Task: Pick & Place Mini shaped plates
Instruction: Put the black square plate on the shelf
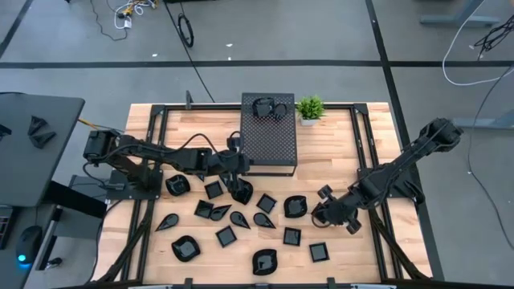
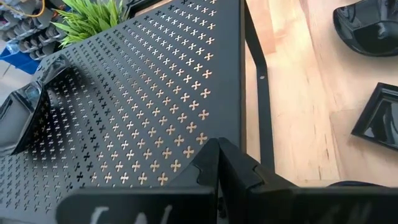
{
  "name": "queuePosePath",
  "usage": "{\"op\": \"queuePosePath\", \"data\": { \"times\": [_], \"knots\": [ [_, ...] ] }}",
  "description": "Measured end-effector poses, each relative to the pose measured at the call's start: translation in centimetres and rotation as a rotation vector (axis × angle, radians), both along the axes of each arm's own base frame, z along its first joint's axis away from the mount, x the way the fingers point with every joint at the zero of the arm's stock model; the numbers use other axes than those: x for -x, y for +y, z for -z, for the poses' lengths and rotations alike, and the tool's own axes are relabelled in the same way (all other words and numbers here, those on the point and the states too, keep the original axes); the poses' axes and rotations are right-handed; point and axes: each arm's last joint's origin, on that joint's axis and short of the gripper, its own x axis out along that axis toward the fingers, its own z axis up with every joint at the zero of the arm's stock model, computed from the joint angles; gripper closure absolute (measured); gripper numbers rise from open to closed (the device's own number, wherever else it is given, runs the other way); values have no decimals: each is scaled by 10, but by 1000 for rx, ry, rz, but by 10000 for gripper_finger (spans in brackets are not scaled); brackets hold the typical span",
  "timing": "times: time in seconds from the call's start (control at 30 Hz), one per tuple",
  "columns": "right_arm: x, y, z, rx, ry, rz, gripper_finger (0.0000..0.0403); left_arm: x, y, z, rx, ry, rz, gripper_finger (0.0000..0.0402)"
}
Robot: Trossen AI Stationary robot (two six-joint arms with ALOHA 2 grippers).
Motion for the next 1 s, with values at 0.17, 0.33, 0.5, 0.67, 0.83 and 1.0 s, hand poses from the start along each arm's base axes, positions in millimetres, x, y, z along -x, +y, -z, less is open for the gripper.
{"op": "queuePosePath", "data": {
  "times": [0.17, 0.33, 0.5, 0.67, 0.83, 1.0],
  "knots": [
    [4, 6, 1, 10, 3, -49, 295, 1, 1, 0, -16, 5, -21, 391],
    [2, 11, 9, 28, 22, -72, 306, 1, 1, 1, -24, 14, -29, 393],
    [-2, 14, 20, 49, 53, -73, 299, 1, 1, 1, -26, 15, -31, 390],
    [-6, 17, 26, 55, 59, -75, 281, 1, 1, 1, -27, 16, -32, 388],
    [-7, 17, 30, 112, 39, -79, 284, 1, 1, 1, -27, 16, -33, 388],
    [-8, 15, 30, 150, 17, -64, 320, 1, 1, 1, -27, 16, -33, 388]
  ]
}}
